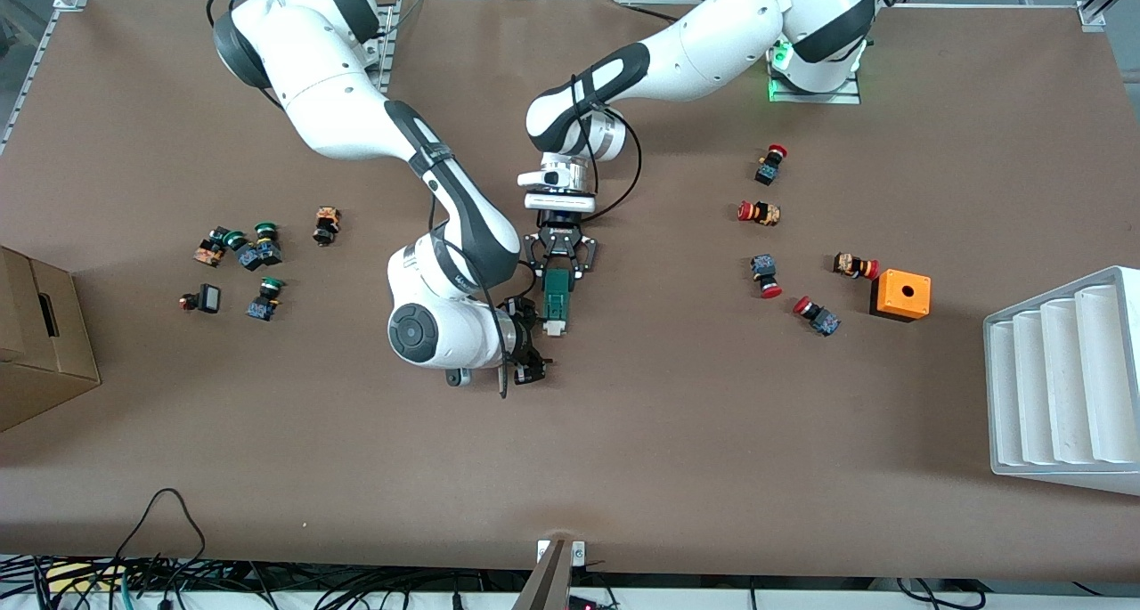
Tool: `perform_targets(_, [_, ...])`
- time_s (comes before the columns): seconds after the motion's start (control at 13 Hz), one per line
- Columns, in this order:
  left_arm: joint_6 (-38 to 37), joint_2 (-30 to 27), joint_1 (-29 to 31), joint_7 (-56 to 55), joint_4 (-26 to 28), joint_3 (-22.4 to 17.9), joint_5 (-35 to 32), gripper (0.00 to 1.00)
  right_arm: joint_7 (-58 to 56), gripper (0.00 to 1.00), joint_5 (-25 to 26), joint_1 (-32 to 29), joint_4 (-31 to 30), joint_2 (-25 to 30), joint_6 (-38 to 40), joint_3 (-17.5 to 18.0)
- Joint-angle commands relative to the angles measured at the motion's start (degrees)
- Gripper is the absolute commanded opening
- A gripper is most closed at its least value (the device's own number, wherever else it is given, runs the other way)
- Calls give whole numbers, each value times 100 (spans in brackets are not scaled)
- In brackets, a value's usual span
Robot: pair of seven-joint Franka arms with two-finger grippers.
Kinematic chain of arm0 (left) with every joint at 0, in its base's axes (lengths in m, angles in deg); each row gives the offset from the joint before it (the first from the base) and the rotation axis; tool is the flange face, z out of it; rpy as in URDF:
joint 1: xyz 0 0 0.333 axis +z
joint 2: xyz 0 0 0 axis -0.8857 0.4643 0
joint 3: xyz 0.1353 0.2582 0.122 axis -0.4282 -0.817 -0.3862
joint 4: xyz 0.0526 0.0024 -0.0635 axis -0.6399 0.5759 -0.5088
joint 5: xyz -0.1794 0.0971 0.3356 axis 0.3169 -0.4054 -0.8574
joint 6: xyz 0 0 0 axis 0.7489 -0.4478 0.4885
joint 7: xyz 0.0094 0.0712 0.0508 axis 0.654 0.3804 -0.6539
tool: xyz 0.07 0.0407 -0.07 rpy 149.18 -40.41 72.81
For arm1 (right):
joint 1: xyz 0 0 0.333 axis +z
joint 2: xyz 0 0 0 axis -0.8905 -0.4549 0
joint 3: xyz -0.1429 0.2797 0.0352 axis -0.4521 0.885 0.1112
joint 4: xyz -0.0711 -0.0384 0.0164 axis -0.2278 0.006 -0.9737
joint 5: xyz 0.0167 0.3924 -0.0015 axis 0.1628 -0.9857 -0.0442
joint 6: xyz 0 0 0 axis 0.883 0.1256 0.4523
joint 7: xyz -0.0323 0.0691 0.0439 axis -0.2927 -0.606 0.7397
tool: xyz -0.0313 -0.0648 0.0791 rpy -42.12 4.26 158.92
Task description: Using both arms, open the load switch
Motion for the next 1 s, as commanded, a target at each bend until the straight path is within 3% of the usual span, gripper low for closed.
perform_targets(0.0, [241,299,-154,-115,-265,-5,-227,36,218,69,-92,84,280,-162,90,13])
perform_targets(0.69, [250,299,-181,-106,-283,-5,-157,37,499,63,-83,145,263,-162,143,13])
perform_targets(0.92, [250,299,-181,-106,-327,-14,-148,37,534,56,-74,189,254,-162,135,5])
